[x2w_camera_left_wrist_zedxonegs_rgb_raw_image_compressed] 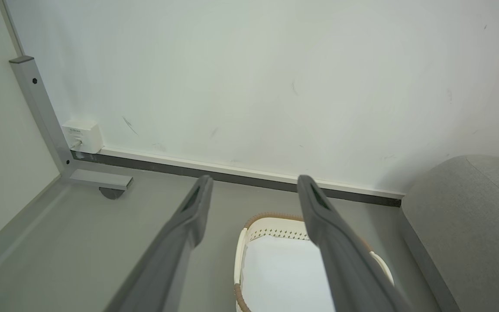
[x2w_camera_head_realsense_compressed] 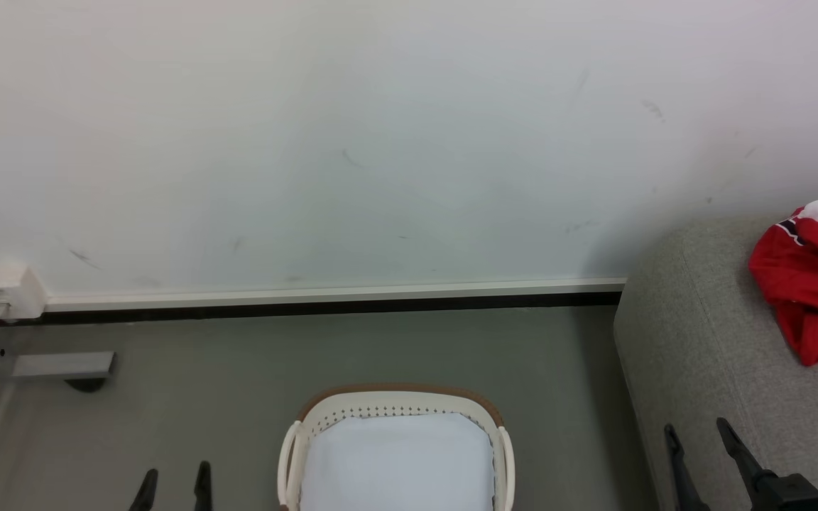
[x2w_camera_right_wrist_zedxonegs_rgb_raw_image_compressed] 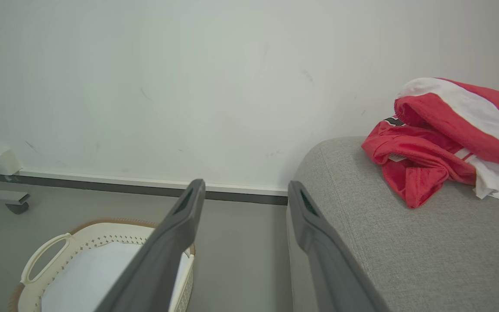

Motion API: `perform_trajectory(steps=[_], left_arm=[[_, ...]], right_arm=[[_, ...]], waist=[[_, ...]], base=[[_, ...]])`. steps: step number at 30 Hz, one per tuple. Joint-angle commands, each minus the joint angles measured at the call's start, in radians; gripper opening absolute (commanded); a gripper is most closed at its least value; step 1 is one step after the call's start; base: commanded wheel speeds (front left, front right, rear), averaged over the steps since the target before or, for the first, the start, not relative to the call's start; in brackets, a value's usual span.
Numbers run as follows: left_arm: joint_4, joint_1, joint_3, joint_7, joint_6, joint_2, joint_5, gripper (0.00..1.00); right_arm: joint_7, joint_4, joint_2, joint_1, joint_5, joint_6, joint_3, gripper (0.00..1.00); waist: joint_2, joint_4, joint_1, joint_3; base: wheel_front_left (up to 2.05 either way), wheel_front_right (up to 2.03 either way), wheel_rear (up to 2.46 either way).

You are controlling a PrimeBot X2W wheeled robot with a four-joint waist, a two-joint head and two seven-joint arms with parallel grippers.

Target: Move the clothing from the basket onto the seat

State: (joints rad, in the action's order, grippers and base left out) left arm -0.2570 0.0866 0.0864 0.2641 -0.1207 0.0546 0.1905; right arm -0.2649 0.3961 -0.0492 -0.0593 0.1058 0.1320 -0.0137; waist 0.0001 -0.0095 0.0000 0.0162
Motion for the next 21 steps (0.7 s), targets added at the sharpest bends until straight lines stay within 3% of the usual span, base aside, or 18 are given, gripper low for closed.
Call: perform_trajectory(steps=[1,6,7,11,21], left_arm=[[0.001,-0.005,0.003,0.0,0.0,0.001,-0.009,1.0],[0.008,-0.007,0.002,0.0,-0.004,-0.001,-0.006,1.0],[0.003,0.0,0.0,0.0,-0.002,-0.003,-0.002,0.0],[-0.032,0.01,-0.002,-0.001,-0.002,-0.014,-0.001,0.0],[-0.03,-0.023,0.007,-0.056,-0.003,-0.012,0.192,0.0]], right_arm=[[0.001,0.006,-0.003,-0.008,0.002,-0.003,-0.001,1.0],[0.001,0.009,-0.002,-0.007,0.005,-0.003,-0.005,1.0],[0.0,0.009,0.0,0.001,0.001,0.0,-0.005,0.0],[0.001,0.042,0.007,0.024,0.003,0.0,-0.006,0.0],[0.057,0.019,0.005,0.009,0.207,0.0,0.017,0.0]], waist=[[-0.0001,0.0,0.0,0.0],[-0.0001,-0.001,0.0,-0.001],[-0.0001,-0.001,0.0,-0.001],[-0.0001,-0.001,0.0002,-0.001],[-0.0001,0.0,0.0002,-0.002]], base=[[0.0,0.0,0.0],[0.0,0.0,0.0],[0.0,0.0,0.0],[0.0,0.0,0.0],[0.0,0.0,0.0]])
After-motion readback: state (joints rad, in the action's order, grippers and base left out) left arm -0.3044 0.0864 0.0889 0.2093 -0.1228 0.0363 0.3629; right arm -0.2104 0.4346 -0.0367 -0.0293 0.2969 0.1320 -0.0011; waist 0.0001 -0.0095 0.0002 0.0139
